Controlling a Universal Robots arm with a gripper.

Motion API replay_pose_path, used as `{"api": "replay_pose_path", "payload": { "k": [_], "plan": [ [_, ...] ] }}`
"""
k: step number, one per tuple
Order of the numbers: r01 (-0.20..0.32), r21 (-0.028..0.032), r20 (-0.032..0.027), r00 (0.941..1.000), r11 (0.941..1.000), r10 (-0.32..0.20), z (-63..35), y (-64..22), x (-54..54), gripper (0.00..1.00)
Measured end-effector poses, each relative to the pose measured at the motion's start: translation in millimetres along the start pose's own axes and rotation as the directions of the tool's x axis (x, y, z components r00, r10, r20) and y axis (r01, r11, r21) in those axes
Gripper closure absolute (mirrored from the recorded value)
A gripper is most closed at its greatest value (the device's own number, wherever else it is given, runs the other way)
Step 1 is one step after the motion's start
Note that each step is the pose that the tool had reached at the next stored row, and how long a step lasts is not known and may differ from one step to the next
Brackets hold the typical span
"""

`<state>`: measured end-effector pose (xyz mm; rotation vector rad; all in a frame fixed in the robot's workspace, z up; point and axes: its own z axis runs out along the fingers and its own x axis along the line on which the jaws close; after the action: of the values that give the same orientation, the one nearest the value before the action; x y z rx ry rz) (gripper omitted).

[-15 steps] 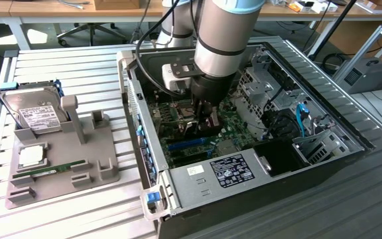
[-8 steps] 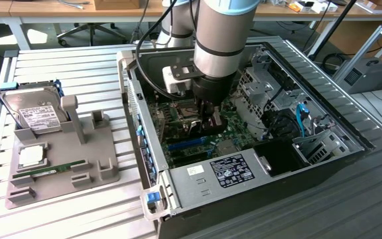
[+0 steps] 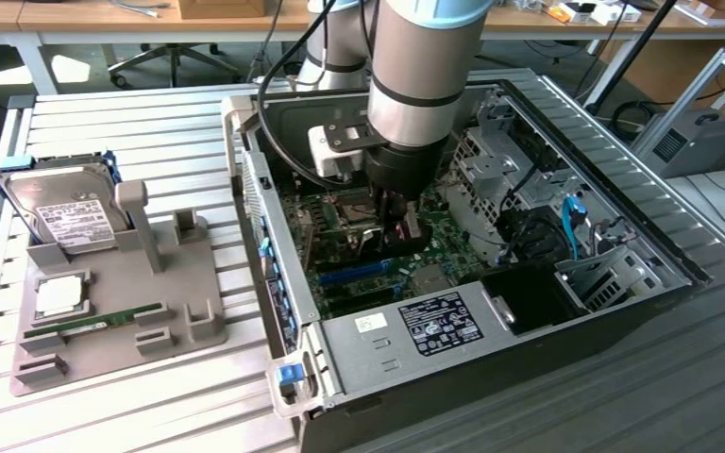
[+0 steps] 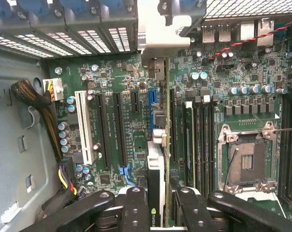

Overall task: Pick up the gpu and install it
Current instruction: 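Insert the gpu into the slot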

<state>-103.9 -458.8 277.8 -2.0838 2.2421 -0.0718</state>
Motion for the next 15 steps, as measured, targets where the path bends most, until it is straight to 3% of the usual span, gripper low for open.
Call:
{"api": "replay_pose_path", "payload": {
  "k": [4, 5, 6, 7, 15],
  "plan": [
    [0.001, 0.0052, 0.0006, 1.0000, 1.0000, -0.001, -0.1, 0.3, 0.0, 0.73],
    [0.003, 0.0159, 0.0061, 1.0000, 0.9999, -0.003, -0.1, 0.6, 0.2, 0.73],
    [0.005, 0.0216, 0.0141, 0.9999, 0.9998, -0.006, 0.0, 0.5, 0.5, 0.73],
    [0.006, 0.0237, 0.0181, 0.9998, 0.9997, -0.007, -0.1, 0.7, 0.9, 0.73],
    [0.010, 0.0249, 0.0204, 0.9997, 0.9996, -0.011, -0.1, 1.0, 2.7, 0.73]
  ]
}}
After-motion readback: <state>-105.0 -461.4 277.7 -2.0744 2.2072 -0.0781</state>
